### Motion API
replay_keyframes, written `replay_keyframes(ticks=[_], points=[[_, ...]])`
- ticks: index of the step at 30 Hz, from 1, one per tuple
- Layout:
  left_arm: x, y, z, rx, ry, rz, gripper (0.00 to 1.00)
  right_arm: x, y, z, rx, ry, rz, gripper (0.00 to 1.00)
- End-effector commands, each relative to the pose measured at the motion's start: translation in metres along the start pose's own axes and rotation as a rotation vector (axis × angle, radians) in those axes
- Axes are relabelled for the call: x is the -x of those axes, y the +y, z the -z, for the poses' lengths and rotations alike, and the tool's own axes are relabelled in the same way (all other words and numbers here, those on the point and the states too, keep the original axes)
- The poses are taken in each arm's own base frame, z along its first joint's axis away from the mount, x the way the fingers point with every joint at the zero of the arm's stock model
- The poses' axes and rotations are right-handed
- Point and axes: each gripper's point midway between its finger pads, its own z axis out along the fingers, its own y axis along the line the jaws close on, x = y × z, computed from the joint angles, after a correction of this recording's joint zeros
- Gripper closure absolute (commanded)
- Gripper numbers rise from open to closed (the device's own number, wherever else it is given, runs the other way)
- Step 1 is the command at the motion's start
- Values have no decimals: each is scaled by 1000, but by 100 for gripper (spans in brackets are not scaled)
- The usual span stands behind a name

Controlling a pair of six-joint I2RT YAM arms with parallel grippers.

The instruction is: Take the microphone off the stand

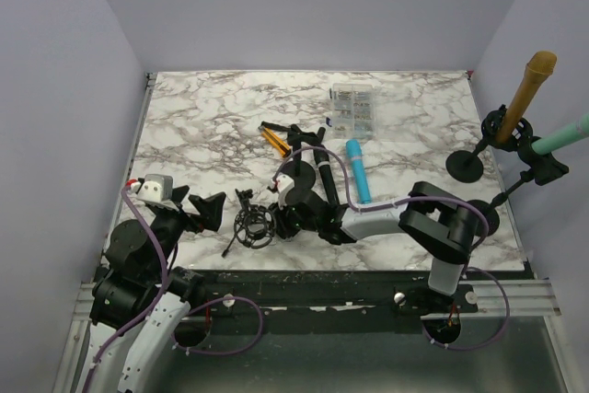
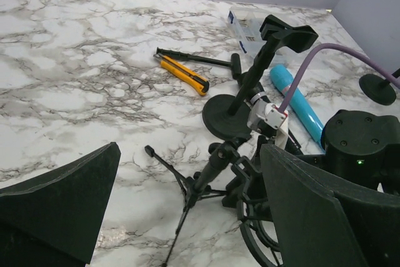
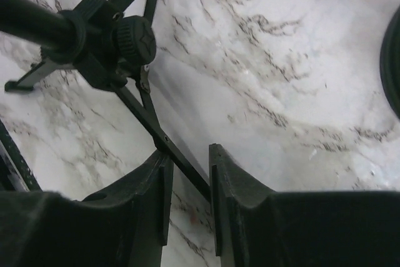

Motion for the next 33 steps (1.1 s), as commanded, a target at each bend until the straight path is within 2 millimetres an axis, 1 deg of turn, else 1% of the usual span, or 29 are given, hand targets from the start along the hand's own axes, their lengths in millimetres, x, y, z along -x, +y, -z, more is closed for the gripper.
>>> replay_keyframes(ticks=[1, 3, 5, 6, 9, 10, 11, 12, 13, 16, 19, 20, 21, 24, 25, 26, 27, 28, 29, 30, 31, 33], points=[[0, 5, -2, 29, 1, 1, 1, 28, 12, -24, 15, -105, -3, 72], [1, 5, -1, 28, -5, 1, 2, 32, 3, -34, -46, -126, -15, 79], [2, 5, 0, 28, -13, 1, 2, 39, -6, -46, -113, -131, -25, 88], [2, 6, 1, 31, -17, 1, 2, 45, -8, -53, -139, -142, -28, 90], [7, 7, 5, 39, -42, 2, 1, 63, -17, -70, -217, -178, -33, 91], [8, 8, 6, 42, -50, 3, 2, 65, -20, -77, -239, -177, -32, 91], [9, 9, 8, 45, -61, 3, 2, 71, -19, -84, -249, -179, -24, 92], [11, 9, 9, 48, -72, 5, 2, 72, -20, -92, -257, -169, -17, 92], [12, 10, 11, 53, -83, 6, 1, 79, -17, -100, -252, -176, -15, 92], [16, 14, 17, 72, -112, 13, 1, 86, -15, -125, -260, -173, -11, 93], [18, 17, 20, 90, -125, 17, 2, 103, -15, -152, -294, -189, -7, 93], [18, 18, 20, 96, -128, 18, 2, 112, -14, -160, -300, -203, -6, 93], [18, 18, 21, 95, -130, 18, 1, 113, -16, -169, -312, -202, -7, 93], [19, 18, 21, 95, -133, 18, 2, 128, -16, -196, -306, -218, -6, 93], [19, 18, 22, 95, -134, 18, 2, 131, -17, -203, -304, -216, 2, 91], [19, 18, 22, 96, -135, 18, 2, 141, -16, -210, -301, -232, 6, 87], [19, 18, 22, 97, -135, 19, 1, 151, -14, -214, -301, -245, 10, 78], [19, 19, 22, 98, -136, 19, 2, 150, -17, -218, -307, -230, 23, 72], [19, 19, 22, 99, -136, 20, 1, 156, -14, -218, -303, -236, 31, 64], [19, 19, 22, 100, -137, 19, 1, 162, -12, -216, -299, -242, 31, 58], [19, 19, 22, 101, -136, 20, 1, 168, -9, -211, -293, -249, 27, 53], [19, 19, 22, 102, -136, 20, 1, 181, -6, -193, -291, -271, 13, 47]])
